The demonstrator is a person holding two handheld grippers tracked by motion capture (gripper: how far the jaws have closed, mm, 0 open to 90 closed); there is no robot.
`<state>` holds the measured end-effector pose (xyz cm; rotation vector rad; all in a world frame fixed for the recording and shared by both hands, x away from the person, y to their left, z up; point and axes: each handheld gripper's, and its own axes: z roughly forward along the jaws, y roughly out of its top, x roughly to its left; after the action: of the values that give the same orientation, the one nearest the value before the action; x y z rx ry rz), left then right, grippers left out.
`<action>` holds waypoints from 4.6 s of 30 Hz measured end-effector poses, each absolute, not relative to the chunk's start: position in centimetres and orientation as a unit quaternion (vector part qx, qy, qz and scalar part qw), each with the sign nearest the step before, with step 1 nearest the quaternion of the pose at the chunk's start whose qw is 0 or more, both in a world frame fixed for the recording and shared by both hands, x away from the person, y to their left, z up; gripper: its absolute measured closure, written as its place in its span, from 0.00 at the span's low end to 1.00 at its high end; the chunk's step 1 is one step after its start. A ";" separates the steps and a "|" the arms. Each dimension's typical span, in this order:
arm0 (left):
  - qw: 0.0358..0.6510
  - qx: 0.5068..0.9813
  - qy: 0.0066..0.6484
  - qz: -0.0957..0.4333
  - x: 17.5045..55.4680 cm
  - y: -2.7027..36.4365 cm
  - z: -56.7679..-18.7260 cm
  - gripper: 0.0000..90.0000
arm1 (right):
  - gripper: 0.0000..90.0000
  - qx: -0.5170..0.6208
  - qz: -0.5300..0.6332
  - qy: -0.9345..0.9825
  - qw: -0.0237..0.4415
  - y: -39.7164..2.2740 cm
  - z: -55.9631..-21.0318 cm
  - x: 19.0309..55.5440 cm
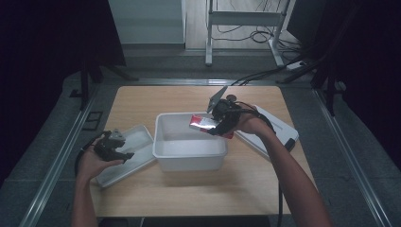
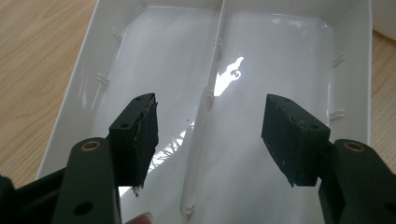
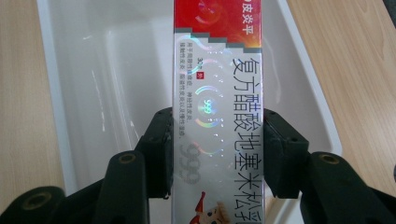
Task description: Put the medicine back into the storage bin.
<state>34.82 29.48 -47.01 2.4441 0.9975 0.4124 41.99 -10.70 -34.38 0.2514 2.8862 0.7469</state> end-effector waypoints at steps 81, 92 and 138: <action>0.222 0.896 0.359 0.138 35.0 29.2 -47.8 0.40 | 0.56 0.017 0.181 0.983 0.011 -6.2 -40.7 41.0; 0.220 0.897 0.359 0.137 35.0 29.2 -47.9 0.40 | 0.56 0.023 0.170 0.985 0.000 -6.0 -41.3 41.3; 0.224 0.895 0.357 0.145 35.3 29.0 -47.8 0.40 | 0.47 0.120 0.266 0.955 0.043 -8.9 -37.9 41.2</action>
<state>35.28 29.04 -47.83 2.4711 0.9856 0.3992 41.17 -8.92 -37.93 0.3679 2.9217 0.8138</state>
